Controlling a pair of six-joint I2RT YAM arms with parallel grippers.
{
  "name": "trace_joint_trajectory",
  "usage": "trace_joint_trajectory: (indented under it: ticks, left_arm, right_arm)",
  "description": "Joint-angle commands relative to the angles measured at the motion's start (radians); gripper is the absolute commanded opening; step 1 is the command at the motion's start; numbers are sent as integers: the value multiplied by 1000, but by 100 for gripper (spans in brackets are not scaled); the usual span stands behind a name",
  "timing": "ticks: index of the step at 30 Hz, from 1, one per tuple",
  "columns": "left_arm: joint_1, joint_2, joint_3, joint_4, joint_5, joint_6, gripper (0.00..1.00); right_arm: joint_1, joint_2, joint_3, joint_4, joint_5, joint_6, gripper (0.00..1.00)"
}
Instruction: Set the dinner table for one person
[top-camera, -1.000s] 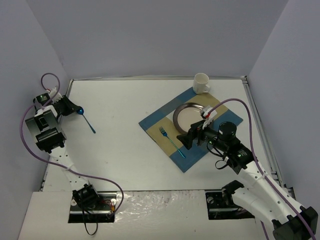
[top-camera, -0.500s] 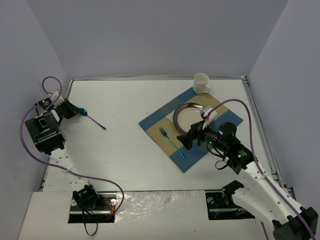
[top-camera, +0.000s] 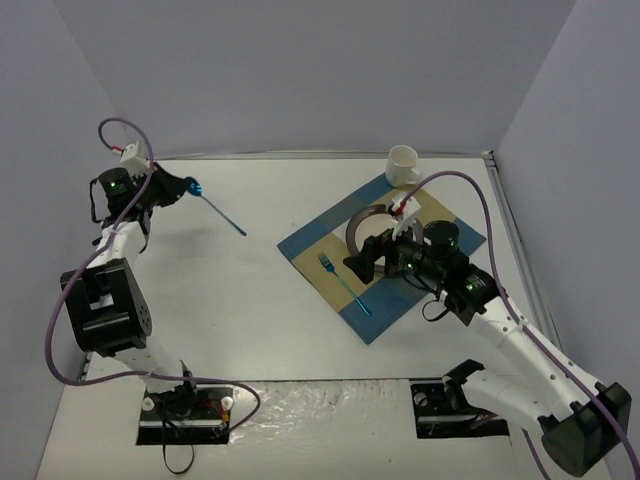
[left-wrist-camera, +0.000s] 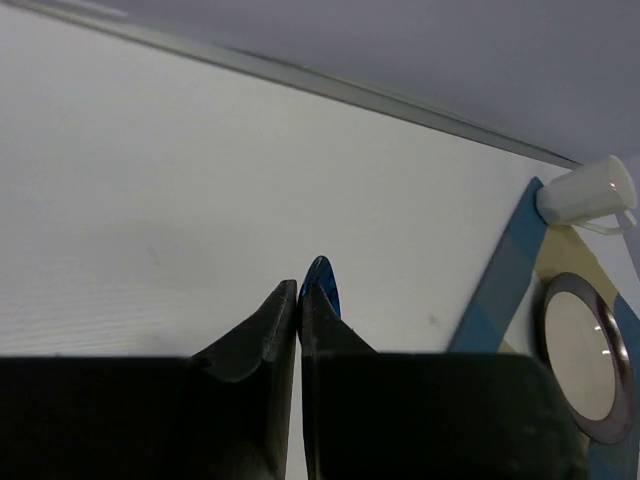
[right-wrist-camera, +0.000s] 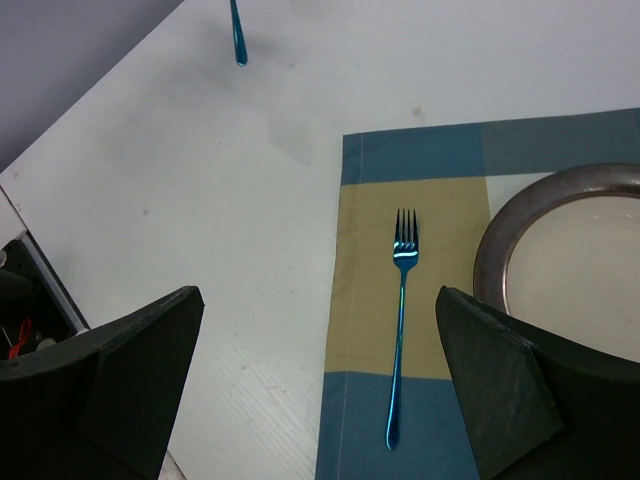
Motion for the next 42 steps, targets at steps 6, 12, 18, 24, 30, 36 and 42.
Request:
trace_joint_trajectory:
  ticks: [6, 12, 18, 24, 30, 36, 42]
  left_arm:
    - [-321, -366, -111, 7, -249, -28, 0]
    - [-475, -478, -156, -24, -317, -20, 0]
    - [-601, -546, -198, -61, -401, 36, 0]
    - [-615, -539, -200, -52, -389, 29, 0]
    - [-614, -541, -200, -42, -379, 27, 0]
    - [-615, -538, -200, -44, -379, 47, 0]
    - [-615, -538, -200, -45, -383, 63, 0]
  right_arm:
    - [148, 254, 293, -15, 108, -8, 90]
    - [242, 412, 437, -28, 193, -24, 81]
    - [280, 552, 574, -28, 244, -27, 66]
    - [285, 636, 661, -28, 261, -38, 58]
    - [289, 689, 720, -33, 266, -48, 47]
    - [301, 715, 740, -38, 243, -45, 38]
    - [304, 727, 741, -47, 231, -50, 36]
